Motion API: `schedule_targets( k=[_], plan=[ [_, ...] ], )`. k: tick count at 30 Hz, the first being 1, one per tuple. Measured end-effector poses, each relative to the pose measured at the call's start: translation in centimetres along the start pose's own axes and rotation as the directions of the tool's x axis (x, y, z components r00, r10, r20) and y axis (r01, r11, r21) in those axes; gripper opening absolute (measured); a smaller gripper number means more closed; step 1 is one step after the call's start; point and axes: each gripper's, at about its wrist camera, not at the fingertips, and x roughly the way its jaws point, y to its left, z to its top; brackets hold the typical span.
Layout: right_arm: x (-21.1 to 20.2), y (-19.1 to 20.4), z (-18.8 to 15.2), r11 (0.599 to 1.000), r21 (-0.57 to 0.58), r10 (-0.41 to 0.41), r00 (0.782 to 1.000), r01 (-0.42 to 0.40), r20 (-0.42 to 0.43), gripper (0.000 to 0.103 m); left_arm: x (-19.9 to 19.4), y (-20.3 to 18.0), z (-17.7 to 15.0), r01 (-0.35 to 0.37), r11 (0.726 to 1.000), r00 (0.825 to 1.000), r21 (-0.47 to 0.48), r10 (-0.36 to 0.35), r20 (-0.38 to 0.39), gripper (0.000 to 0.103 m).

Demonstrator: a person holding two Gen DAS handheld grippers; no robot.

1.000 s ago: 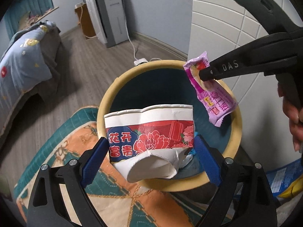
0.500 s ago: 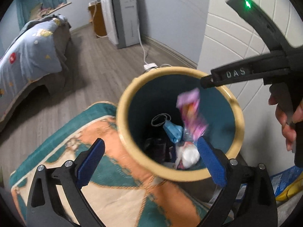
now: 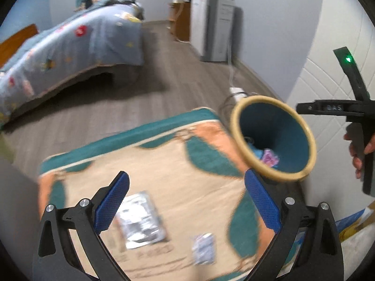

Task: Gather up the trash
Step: 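Open both grippers to drop the wrapper and cup into the bin, then move both grippers back over the mat, then grasp the white sachet with the right gripper while the left grasps the foil blister pack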

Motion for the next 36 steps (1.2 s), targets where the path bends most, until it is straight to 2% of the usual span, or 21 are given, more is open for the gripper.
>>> schedule_targets(
  k=[7,10,14,18,23,28,34,36],
  plan=[
    [-2.5,5.6,-2.3,0.997,0.004,0.083,0.997,-0.083,-0.002,0.097,-5.4,4.6,-1.9,-0.083,0.995,0.995,-0.064,0.086,0.045,0.098],
    [-2.9,8.6,-3.6,0.997,-0.035,0.076,0.997,-0.076,0.001,0.097,-6.6,6.2,-2.8,-0.114,0.990,0.991,-0.089,0.119,0.064,0.098],
    [-3.3,11.4,-5.3,0.997,-0.066,0.039,0.999,-0.038,0.026,0.097,-6.8,8.1,-4.0,-0.154,0.983,0.986,-0.102,0.160,0.051,0.098],
    [-2.1,13.7,-7.4,0.996,-0.078,0.042,0.999,-0.042,-0.009,0.097,-6.8,9.1,-4.5,-0.188,0.978,0.980,-0.088,0.193,0.049,0.098],
    [0.2,15.7,-9.6,0.997,-0.078,0.023,0.998,-0.028,-0.063,0.097,-7.0,10.0,-4.9,-0.195,0.977,0.978,-0.087,0.200,0.054,0.098],
    [3.2,17.6,-12.4,0.995,-0.087,0.027,0.986,-0.042,-0.167,0.097,-6.9,11.2,-5.3,-0.184,0.977,0.981,-0.112,0.189,0.040,0.098],
    [5.1,19.6,-13.9,0.989,-0.141,0.008,0.976,-0.039,-0.215,0.097,-6.7,12.4,-5.4,-0.174,0.972,0.983,-0.157,0.180,0.030,0.098],
    [5.6,20.1,-14.2,0.986,-0.158,0.016,0.973,-0.053,-0.229,0.094,-6.6,12.4,-5.3,-0.173,0.972,0.983,-0.160,0.180,0.031,0.098]
  ],
)
